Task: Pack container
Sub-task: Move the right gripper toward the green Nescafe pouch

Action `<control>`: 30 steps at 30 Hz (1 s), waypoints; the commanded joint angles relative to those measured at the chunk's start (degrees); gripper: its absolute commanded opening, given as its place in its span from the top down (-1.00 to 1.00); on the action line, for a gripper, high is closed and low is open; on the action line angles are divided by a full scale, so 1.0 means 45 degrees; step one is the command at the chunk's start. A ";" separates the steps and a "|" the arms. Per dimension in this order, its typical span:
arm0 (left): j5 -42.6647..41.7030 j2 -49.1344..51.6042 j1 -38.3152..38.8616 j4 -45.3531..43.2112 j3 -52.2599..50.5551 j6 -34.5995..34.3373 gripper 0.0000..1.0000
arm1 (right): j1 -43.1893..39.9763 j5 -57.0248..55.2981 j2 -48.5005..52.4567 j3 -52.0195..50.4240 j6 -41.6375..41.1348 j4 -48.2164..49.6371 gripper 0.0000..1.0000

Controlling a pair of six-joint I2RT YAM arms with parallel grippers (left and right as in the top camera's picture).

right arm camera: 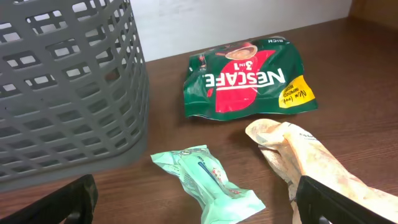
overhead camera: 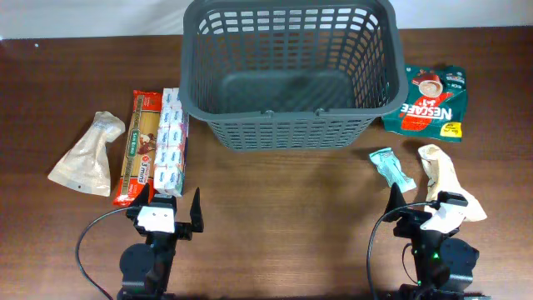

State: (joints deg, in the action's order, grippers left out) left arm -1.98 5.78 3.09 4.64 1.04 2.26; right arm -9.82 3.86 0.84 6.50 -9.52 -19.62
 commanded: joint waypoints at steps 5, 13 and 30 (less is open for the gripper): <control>-0.0083 -0.0063 -0.0058 -0.0024 -0.0092 -0.0121 -0.98 | -0.0039 -0.0253 -0.0146 -0.0136 -0.0092 0.0073 -0.98; -0.0083 -0.0063 -0.0058 -0.0024 -0.0092 -0.0121 -0.99 | -0.0053 -0.0340 -0.0146 -0.0136 -0.0092 0.0073 -0.99; -0.0083 -0.0063 -0.0058 -0.0024 -0.0092 -0.0121 -0.98 | -0.0087 -0.0408 0.4065 0.3837 0.0058 -0.1817 -0.98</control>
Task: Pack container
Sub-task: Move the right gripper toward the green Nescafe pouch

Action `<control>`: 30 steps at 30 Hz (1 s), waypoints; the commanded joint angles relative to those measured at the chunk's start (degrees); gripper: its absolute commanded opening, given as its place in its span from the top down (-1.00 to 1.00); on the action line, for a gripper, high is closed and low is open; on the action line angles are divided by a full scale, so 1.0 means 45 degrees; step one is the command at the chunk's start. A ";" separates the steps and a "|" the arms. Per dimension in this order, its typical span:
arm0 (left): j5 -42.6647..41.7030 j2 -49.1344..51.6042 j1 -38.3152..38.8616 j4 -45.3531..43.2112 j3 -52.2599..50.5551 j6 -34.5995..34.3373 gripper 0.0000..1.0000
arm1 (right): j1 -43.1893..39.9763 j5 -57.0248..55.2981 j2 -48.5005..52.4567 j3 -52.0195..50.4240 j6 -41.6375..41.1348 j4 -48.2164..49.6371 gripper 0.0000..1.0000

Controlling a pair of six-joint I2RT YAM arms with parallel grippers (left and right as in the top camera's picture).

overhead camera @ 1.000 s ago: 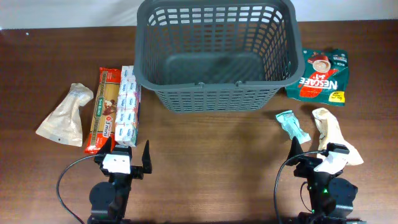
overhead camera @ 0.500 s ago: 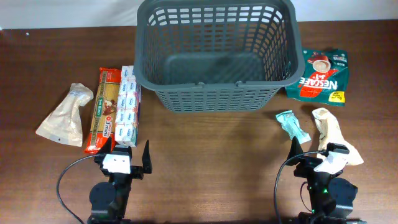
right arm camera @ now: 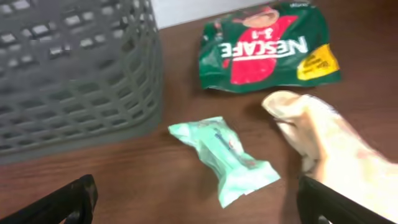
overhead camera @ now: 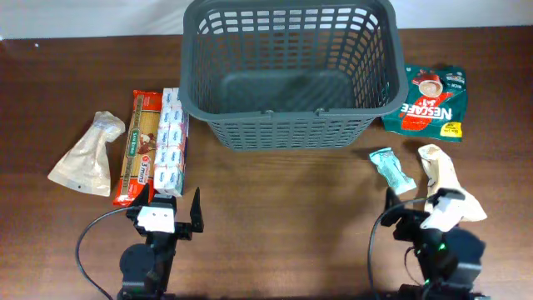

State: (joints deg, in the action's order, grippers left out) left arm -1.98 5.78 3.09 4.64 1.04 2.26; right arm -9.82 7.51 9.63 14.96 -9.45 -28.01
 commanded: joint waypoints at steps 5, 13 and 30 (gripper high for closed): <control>-0.0083 -0.0063 -0.0058 -0.0024 -0.0092 -0.0121 -0.99 | -0.0257 -0.1676 0.7582 0.7305 0.0942 -0.1375 -0.98; -0.0083 -0.0063 -0.0058 -0.0024 -0.0092 -0.0121 -0.98 | -0.1457 -0.0442 1.2794 1.4251 0.1681 -0.3211 -0.98; -0.0083 -0.0063 -0.0058 -0.0024 -0.0092 -0.0121 -0.98 | -0.4167 0.2327 2.2430 1.8059 0.1724 -0.2691 -0.98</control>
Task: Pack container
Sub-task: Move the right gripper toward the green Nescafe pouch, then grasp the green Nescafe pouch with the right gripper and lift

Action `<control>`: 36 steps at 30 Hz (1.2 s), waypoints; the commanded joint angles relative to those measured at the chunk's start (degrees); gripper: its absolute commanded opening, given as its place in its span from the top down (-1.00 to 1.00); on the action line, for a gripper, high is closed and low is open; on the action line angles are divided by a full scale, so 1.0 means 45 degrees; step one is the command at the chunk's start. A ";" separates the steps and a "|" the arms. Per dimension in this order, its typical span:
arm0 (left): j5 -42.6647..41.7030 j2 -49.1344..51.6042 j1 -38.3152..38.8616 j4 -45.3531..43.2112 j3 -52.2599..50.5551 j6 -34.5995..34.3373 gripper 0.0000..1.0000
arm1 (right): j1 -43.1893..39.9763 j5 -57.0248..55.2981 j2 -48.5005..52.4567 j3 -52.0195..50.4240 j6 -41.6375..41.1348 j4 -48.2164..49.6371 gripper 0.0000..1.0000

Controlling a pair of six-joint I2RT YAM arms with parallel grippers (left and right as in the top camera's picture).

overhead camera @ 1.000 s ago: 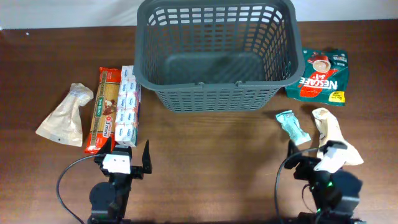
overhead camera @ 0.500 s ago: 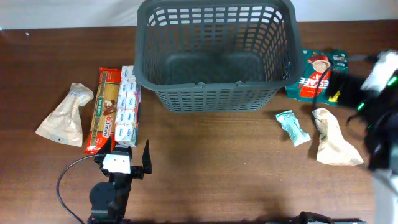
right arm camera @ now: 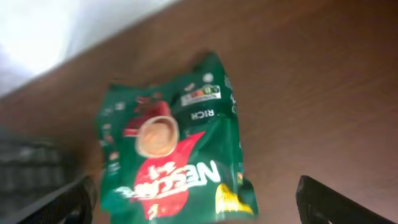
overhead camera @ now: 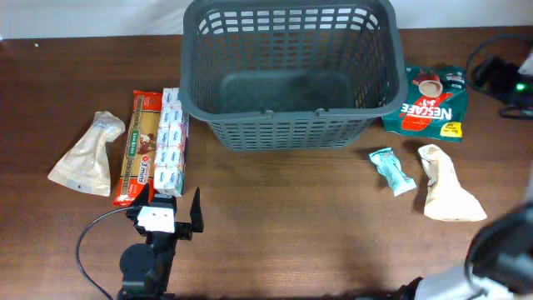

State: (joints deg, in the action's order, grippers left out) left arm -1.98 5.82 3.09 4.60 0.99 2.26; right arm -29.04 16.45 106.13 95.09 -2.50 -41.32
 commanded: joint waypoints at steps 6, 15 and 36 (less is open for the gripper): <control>-0.0083 -0.0073 -0.0058 -0.0015 -0.0083 -0.0121 -0.99 | 0.0107 0.0413 0.3429 0.0257 0.0879 0.1214 -0.98; -0.0083 -0.0073 -0.0058 -0.0015 -0.0083 -0.0121 -0.99 | 0.0559 0.1224 0.4813 0.0253 0.1836 0.1394 -0.98; -0.0083 -0.0073 -0.0058 -0.0015 -0.0083 -0.0121 -0.99 | 0.0695 0.1695 0.3876 0.0942 0.0019 0.1705 0.93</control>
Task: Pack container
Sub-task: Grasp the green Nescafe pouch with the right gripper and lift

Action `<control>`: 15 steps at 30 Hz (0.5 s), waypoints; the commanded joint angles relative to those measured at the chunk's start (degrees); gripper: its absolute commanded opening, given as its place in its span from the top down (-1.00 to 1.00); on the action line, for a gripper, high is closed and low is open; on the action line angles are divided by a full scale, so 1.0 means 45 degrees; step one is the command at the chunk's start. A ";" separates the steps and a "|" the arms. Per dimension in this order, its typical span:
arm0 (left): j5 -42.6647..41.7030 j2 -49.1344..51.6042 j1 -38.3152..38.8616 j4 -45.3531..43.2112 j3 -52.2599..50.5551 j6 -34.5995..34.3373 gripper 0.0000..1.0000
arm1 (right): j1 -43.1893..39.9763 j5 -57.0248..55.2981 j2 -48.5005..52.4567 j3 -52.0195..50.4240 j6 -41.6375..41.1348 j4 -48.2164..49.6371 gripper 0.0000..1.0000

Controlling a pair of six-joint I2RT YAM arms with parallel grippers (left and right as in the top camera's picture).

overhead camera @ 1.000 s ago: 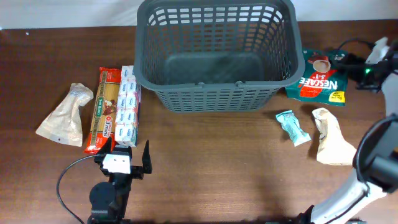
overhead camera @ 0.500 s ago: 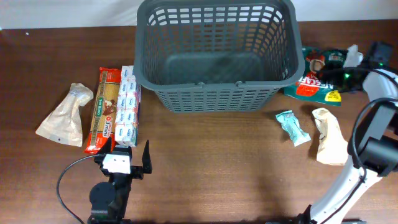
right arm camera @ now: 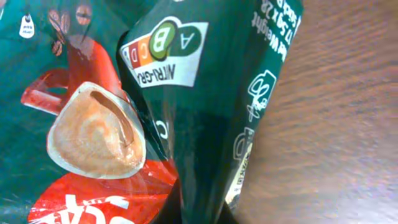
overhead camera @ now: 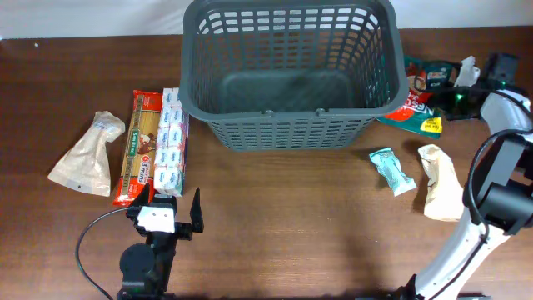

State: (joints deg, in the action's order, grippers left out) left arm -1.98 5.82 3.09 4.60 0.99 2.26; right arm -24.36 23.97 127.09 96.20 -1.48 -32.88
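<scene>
The dark grey plastic basket (overhead camera: 287, 71) stands at the back middle of the table with nothing in it. Right of it lies the green and red Nescafe bag (overhead camera: 419, 93), crumpled, its left part against the basket wall. My right gripper (overhead camera: 456, 81) is at the bag's far right edge, shut on a raised fold of it. In the right wrist view the bag (right arm camera: 124, 112) fills the frame and the fold runs down into the gripper (right arm camera: 202, 210). My left gripper (overhead camera: 173, 208) rests open at the front left, holding nothing.
A mint green packet (overhead camera: 392, 171) and a beige pouch (overhead camera: 440, 190) lie front right of the basket. On the left lie a strip of white and blue packets (overhead camera: 170, 142), a pasta pack (overhead camera: 140, 148) and another beige pouch (overhead camera: 83, 154). The right arm (overhead camera: 491, 200) runs along the table's right edge.
My right gripper was open above the flat Nescafe bag. Now it is down at the bag's right edge and shut on a fold; the bag is crumpled and sits closer to the basket.
Both arms were parked at the front edge, the right gripper open and facing the mint packet and beige pouch. The right gripper was then a little higher, later far out over the Nescafe bag, and now grips it. The left arm has not moved.
</scene>
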 commanded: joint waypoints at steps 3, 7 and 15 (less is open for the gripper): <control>-0.0083 -0.0073 -0.0058 -0.0015 -0.0083 -0.0121 -0.98 | -0.0364 0.0024 -0.1379 0.1423 -0.0155 -0.0544 0.93; -0.0083 -0.0073 -0.0058 -0.0010 -0.0083 -0.0121 -0.99 | -0.0340 0.0306 -0.2011 0.2497 -0.0068 -0.1141 0.93; -0.0083 -0.0073 -0.0058 -0.0015 -0.0083 -0.0121 -0.99 | -0.0340 0.0767 -0.2288 0.4187 -0.0068 -0.2147 0.93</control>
State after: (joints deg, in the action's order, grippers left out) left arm -1.98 5.82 3.09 4.60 0.99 2.26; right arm -25.74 25.50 119.70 112.18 -1.52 -42.24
